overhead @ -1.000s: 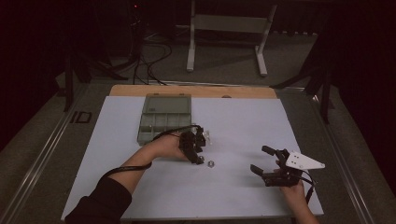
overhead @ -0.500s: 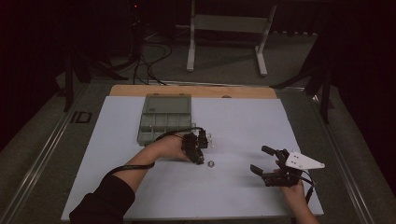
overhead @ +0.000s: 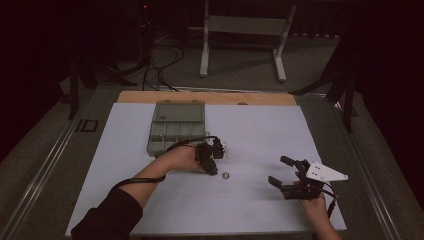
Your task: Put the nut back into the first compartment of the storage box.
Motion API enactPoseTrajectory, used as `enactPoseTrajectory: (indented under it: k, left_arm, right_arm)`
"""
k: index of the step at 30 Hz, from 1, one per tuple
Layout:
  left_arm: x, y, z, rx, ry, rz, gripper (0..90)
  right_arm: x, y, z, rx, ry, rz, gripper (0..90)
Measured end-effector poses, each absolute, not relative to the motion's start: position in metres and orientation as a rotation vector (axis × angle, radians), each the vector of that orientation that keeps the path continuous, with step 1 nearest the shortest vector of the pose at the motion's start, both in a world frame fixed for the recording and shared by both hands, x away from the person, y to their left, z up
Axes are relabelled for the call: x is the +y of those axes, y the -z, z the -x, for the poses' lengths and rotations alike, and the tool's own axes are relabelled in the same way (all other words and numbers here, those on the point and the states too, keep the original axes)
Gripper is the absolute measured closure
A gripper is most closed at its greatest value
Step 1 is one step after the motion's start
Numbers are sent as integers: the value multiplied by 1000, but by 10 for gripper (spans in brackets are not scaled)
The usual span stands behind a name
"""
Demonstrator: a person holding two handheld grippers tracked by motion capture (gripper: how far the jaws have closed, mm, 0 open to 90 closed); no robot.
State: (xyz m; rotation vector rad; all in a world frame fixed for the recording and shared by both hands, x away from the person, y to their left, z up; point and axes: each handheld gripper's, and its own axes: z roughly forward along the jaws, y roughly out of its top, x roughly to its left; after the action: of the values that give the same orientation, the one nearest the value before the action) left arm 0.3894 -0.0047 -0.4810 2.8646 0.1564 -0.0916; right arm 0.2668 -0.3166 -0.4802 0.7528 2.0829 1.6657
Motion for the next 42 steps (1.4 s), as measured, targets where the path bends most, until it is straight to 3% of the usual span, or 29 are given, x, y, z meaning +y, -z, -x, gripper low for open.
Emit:
enactPoseTrajectory:
  k: [15, 42]
  left_arm:
    - [11, 451, -379, 186, 82, -2893, 713]
    - [92, 416, -380, 445, -27, -2876, 713]
  right_arm:
    - [-316, 480, -267, 2084, -1664, -756, 135]
    - [-315, 480, -268, 2084, -1656, -756, 135]
